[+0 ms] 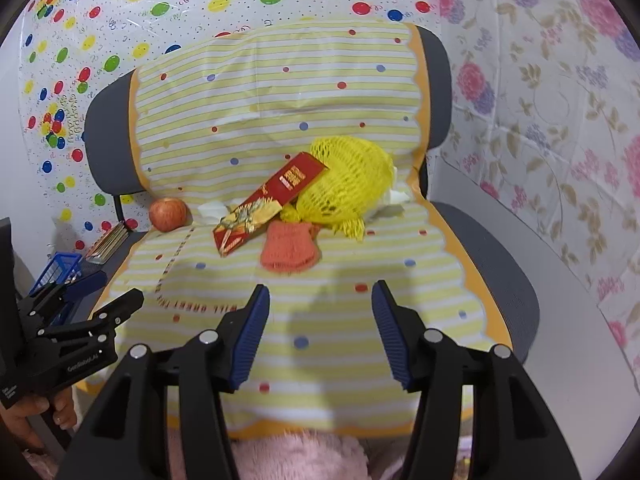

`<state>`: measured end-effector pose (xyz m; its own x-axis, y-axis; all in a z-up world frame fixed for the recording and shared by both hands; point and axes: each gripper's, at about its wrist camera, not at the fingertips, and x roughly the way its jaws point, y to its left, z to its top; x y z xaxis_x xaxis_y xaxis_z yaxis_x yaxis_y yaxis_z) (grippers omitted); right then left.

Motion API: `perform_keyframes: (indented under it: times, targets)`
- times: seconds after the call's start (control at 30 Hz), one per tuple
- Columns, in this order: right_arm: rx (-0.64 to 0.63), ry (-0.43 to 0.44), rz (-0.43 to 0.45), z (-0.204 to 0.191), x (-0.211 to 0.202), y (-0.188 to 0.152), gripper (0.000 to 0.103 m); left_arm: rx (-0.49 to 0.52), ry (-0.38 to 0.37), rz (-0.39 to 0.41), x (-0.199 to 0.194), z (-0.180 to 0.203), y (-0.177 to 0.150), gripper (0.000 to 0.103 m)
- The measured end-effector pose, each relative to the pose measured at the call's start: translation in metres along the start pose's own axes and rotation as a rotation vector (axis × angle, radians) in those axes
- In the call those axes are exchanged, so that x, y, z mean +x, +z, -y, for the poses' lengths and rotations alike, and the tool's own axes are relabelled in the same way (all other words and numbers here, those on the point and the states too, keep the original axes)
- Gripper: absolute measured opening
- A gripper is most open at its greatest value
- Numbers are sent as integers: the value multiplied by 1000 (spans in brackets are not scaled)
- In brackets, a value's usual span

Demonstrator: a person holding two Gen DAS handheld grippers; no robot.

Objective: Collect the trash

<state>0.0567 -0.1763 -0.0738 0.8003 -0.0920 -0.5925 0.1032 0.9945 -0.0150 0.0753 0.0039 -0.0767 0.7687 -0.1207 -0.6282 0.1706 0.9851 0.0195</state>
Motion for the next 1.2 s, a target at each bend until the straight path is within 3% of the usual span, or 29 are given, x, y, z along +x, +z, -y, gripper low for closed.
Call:
perform_keyframes:
  times: [0.17,0.5,0.77,0.87,0.9,1.03,1.2]
  targets:
    - [18,-7,-35,10,42,12,53,13,-18,-7,30,7,18,81]
    - [73,19,-72,29,92,27,53,82,-18,-81,123,26,49,81]
    - [92,16,-77,41,108,32,53,161,31,-208,187,38,64,71]
    - [97,16,-85,42,111,30,53,210,53,-215,197,45,69,69]
    - [96,15,-85,42,110,30,53,232,67,-211,200,48,71,66]
    - [90,13,-66,41,98,28,53,233,64,-185,197,43,78,29]
    - [80,5,-62,43,87,23,53,155,50,-83,150,19,85,7]
